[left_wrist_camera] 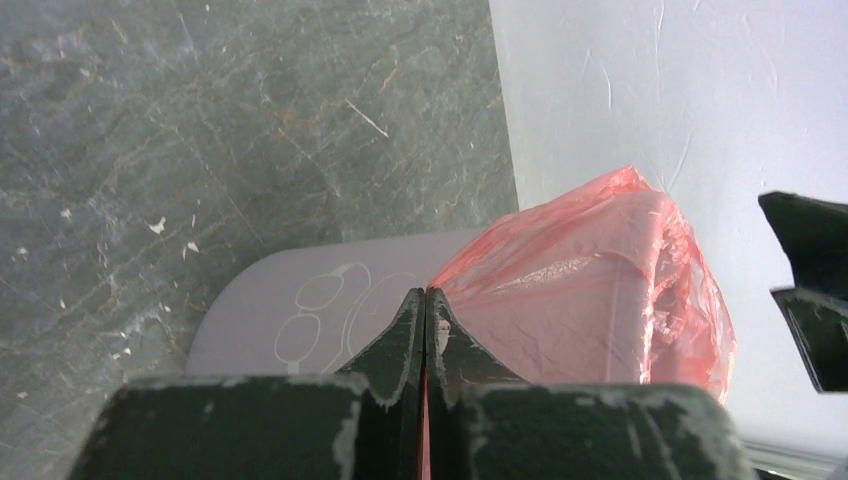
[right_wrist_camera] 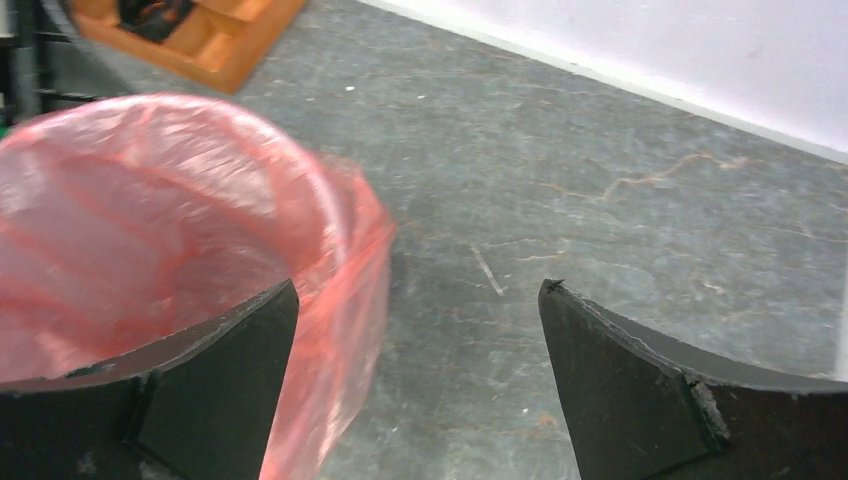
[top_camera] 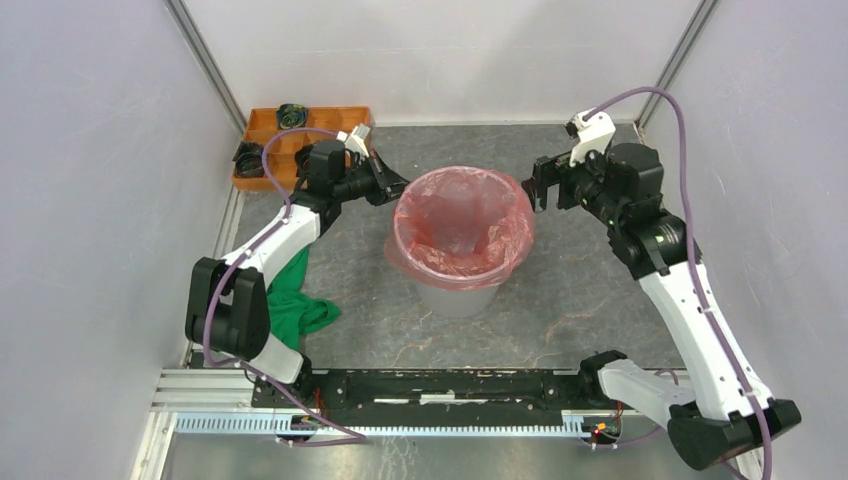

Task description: Put the trash bags into the trash bin

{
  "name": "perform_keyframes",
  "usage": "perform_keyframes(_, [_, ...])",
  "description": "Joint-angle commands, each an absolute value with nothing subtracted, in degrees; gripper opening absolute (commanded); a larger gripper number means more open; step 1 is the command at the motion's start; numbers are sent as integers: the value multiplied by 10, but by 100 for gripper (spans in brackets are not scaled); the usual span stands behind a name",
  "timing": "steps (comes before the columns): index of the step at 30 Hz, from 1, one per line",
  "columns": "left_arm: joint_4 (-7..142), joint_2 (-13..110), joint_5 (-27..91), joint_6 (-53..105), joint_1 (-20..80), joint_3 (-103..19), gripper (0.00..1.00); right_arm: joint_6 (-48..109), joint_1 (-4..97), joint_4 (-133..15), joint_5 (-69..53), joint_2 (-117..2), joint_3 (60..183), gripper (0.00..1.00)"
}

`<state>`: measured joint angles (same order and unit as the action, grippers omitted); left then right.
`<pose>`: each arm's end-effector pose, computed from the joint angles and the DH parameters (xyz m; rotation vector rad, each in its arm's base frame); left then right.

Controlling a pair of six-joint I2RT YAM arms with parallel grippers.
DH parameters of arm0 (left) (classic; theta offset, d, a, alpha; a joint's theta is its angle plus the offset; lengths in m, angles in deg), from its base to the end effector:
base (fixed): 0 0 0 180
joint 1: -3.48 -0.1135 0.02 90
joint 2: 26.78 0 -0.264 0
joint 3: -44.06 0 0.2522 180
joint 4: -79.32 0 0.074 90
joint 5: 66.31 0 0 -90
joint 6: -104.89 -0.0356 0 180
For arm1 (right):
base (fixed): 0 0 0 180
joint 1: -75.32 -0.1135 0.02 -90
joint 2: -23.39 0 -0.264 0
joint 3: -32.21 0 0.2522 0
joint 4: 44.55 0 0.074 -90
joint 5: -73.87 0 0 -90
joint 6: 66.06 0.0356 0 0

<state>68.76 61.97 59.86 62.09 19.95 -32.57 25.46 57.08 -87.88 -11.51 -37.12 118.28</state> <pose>0.3351 -0.1210 0.2849 -0.1155 2.1342 -1.3130 0.2098 0.0722 0.4187 -0.3300 1.8628 0.3119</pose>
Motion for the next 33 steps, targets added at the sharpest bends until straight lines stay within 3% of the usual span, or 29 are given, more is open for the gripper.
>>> perform_keyframes(1, [722, 586, 616, 670, 197, -302, 2, 301, 571, -925, -12, -335, 1199, 98])
perform_keyframes(5, [747, 571, 618, 696, 197, -268, 2, 349, 561, -855, 108, -311, 1145, 98])
perform_keyframes(8, [770, 562, 620, 714, 197, -246, 2, 343, 544, -879, 60, -319, 1153, 97])
perform_keyframes(11, [782, 553, 624, 728, 197, -228, 2, 333, 520, -896, -5, -320, 1152, 75])
perform_keyframes(14, [786, 542, 621, 734, 198, -218, 2, 328, 502, -897, -24, -327, 1142, 61])
perform_keyframes(20, [788, 525, 617, 741, 199, -208, 2, 321, 484, -888, -69, -336, 1132, 50])
perform_keyframes(30, [780, 525, 617, 734, 199, -206, 2, 338, 483, -887, -142, -260, 1093, 1])
perform_keyframes(33, [773, 526, 615, 728, 199, -208, 2, 338, 483, -885, -177, -230, 1060, 1])
